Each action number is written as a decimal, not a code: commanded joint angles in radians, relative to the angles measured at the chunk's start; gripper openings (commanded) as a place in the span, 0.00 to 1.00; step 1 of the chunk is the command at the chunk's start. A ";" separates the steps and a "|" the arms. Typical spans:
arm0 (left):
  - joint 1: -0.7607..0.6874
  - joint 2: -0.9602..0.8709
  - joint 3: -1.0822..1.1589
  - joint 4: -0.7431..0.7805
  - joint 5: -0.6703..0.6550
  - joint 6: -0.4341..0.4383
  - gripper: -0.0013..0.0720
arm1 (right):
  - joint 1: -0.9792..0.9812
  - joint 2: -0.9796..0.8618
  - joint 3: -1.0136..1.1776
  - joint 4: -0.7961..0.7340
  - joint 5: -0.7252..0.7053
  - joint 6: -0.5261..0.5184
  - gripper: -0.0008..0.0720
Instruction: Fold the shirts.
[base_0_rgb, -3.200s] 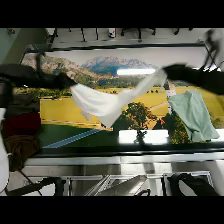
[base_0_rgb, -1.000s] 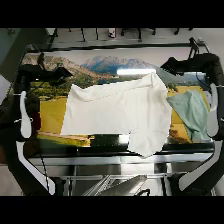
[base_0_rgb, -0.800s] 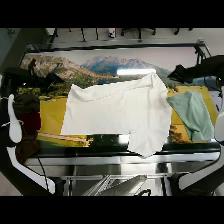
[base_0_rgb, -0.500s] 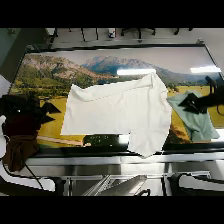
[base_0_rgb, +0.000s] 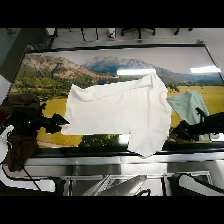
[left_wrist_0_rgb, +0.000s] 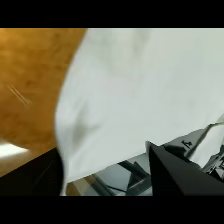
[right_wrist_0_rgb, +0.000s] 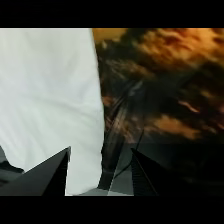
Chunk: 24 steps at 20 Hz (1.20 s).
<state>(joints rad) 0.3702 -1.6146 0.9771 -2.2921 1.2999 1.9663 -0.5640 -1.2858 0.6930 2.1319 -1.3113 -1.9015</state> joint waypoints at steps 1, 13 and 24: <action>-0.037 -0.019 -0.010 -0.013 -0.032 0.016 0.27 | 0.055 -0.012 -0.077 0.026 0.059 -0.014 0.61; -0.043 0.002 -0.010 -0.011 -0.050 0.023 0.05 | 0.179 -0.140 -0.062 0.174 0.138 -0.089 0.60; -0.042 0.002 -0.010 -0.005 -0.048 0.023 0.05 | -0.044 -0.142 0.005 0.117 0.195 -0.093 0.60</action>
<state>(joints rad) 0.3279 -1.6135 0.9668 -2.2971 1.2545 1.9907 -0.5922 -1.4269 0.6876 2.2539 -1.1877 -1.9907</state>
